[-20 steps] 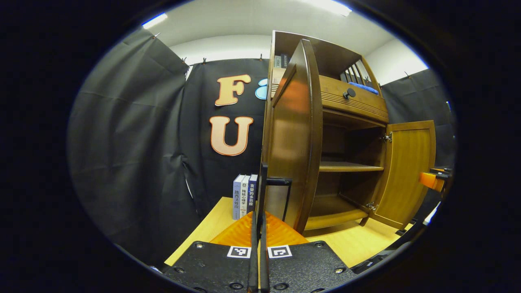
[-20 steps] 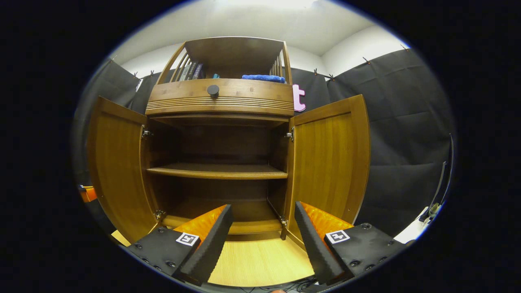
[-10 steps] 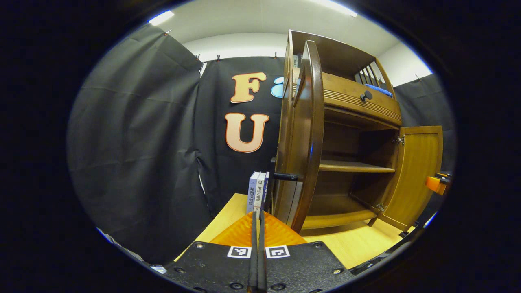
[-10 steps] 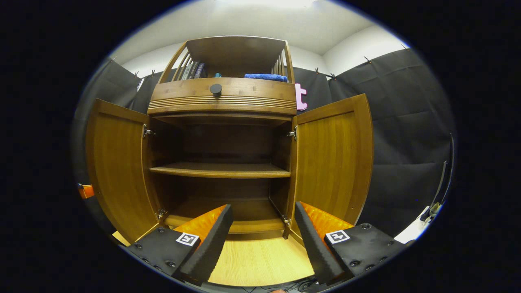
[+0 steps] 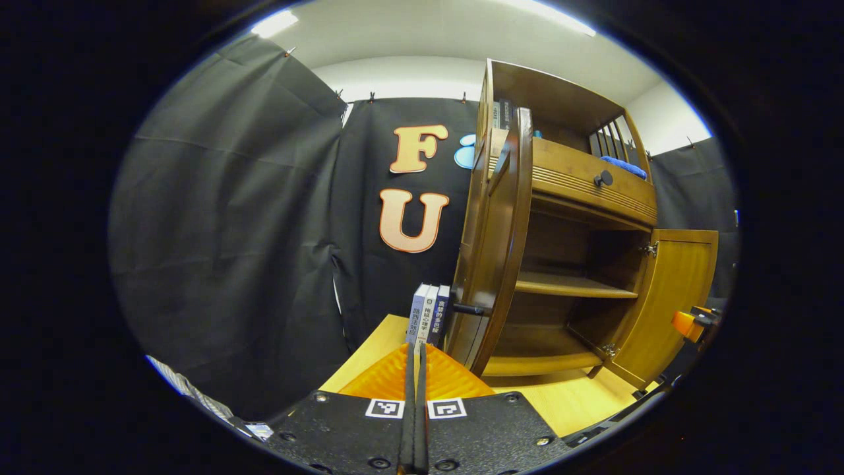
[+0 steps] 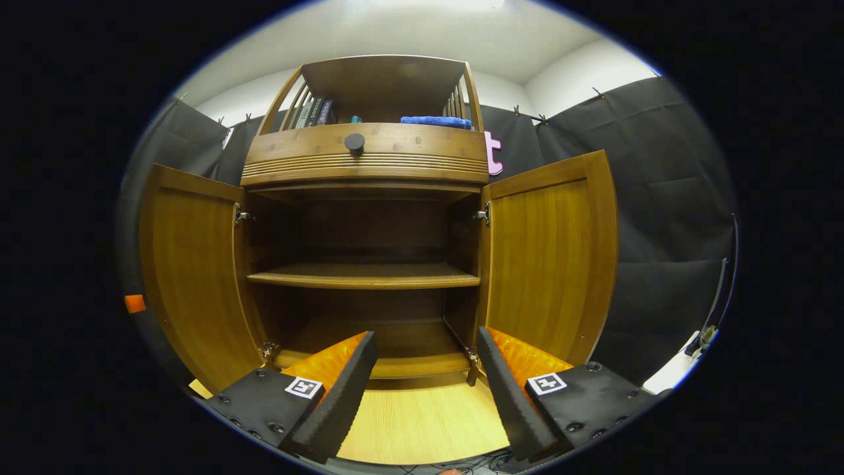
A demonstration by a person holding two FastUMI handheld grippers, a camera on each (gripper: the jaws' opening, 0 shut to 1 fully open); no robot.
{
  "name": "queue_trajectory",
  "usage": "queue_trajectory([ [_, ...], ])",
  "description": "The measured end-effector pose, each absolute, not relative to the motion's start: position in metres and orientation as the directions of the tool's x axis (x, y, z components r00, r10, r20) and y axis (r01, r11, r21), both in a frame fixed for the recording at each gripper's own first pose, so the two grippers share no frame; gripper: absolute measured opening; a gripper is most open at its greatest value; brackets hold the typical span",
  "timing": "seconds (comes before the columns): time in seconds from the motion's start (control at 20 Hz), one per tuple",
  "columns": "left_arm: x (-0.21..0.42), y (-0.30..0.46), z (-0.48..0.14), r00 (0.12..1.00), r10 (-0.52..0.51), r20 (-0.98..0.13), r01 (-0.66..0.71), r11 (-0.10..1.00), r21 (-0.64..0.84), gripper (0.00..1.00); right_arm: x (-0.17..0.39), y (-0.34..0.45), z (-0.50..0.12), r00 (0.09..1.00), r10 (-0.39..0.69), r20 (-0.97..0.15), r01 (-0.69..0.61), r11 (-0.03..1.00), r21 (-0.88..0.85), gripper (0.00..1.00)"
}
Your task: Open the right door of the double-door shoe cabinet with the right hand, and open the left door with the left hand.
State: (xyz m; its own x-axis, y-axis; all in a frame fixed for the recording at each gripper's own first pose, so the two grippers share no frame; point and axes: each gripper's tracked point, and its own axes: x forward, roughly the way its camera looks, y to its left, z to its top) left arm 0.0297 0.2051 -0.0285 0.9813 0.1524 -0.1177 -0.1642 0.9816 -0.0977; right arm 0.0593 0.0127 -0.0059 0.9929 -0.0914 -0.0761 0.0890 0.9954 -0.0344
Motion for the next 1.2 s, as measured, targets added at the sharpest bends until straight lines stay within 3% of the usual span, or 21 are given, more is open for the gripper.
queue_trajectory([
  [0.15,0.030,0.201,-0.022,0.978,0.153,-0.142,-0.167,0.981,-0.099,0.00,0.058,0.008,-0.001,0.990,-0.108,-0.087,0.105,0.994,-0.037,0.94],
  [0.25,0.030,0.199,-0.013,0.977,0.152,-0.148,-0.168,0.981,-0.100,0.05,0.055,0.004,0.005,0.989,-0.119,-0.088,0.117,0.992,-0.037,0.94],
  [0.3,0.029,0.196,-0.008,0.979,0.146,-0.141,-0.160,0.983,-0.095,0.00,0.054,0.001,0.009,0.988,-0.128,-0.087,0.125,0.991,-0.040,1.00],
  [0.4,0.029,0.186,0.004,0.985,0.119,-0.124,-0.130,0.988,-0.081,0.03,0.051,-0.005,0.016,0.985,-0.147,-0.085,0.143,0.988,-0.053,1.00],
  [0.45,0.029,0.182,0.007,0.987,0.103,-0.123,-0.112,0.991,-0.073,0.07,0.050,-0.007,0.019,0.985,-0.153,-0.082,0.149,0.987,-0.055,1.00],
  [0.5,0.031,0.178,0.011,0.988,0.092,-0.121,-0.100,0.993,-0.067,0.21,0.048,-0.008,0.022,0.985,-0.155,-0.079,0.151,0.987,-0.054,0.94],
  [0.55,0.032,0.175,0.014,0.990,0.083,-0.117,-0.091,0.994,-0.063,0.17,0.047,-0.009,0.026,0.985,-0.158,-0.075,0.154,0.987,-0.054,0.98],
  [0.65,0.033,0.171,0.019,0.991,0.071,-0.109,-0.079,0.995,-0.062,0.25,0.045,-0.012,0.032,0.984,-0.168,-0.065,0.164,0.985,-0.060,1.00],
  [0.7,0.033,0.172,0.020,0.992,0.069,-0.105,-0.076,0.995,-0.063,0.28,0.044,-0.013,0.035,0.984,-0.169,-0.058,0.165,0.984,-0.063,0.94],
  [0.75,0.032,0.169,0.024,0.993,0.061,-0.101,-0.068,0.996,-0.066,0.29,0.043,-0.013,0.038,0.984,-0.168,-0.053,0.165,0.984,-0.068,0.98],
  [0.9,0.034,0.160,0.026,0.993,0.049,-0.103,-0.056,0.996,-0.069,0.56,0.040,-0.012,0.044,0.985,-0.168,-0.034,0.165,0.983,-0.081,1.00],
  [1.05,0.035,0.163,0.021,0.992,0.051,-0.112,-0.060,0.995,-0.074,0.75,0.041,-0.013,0.043,0.985,-0.170,-0.036,0.167,0.983,-0.078,0.98],
  [1.1,0.035,0.163,0.021,0.993,0.052,-0.108,-0.060,0.995,-0.074,0.72,0.040,-0.013,0.041,0.985,-0.171,-0.039,0.167,0.983,-0.076,0.94],
  [1.2,0.034,0.164,0.024,0.994,0.055,-0.099,-0.062,0.996,-0.067,0.78,0.040,-0.014,0.040,0.984,-0.173,-0.044,0.169,0.983,-0.077,0.98],
])
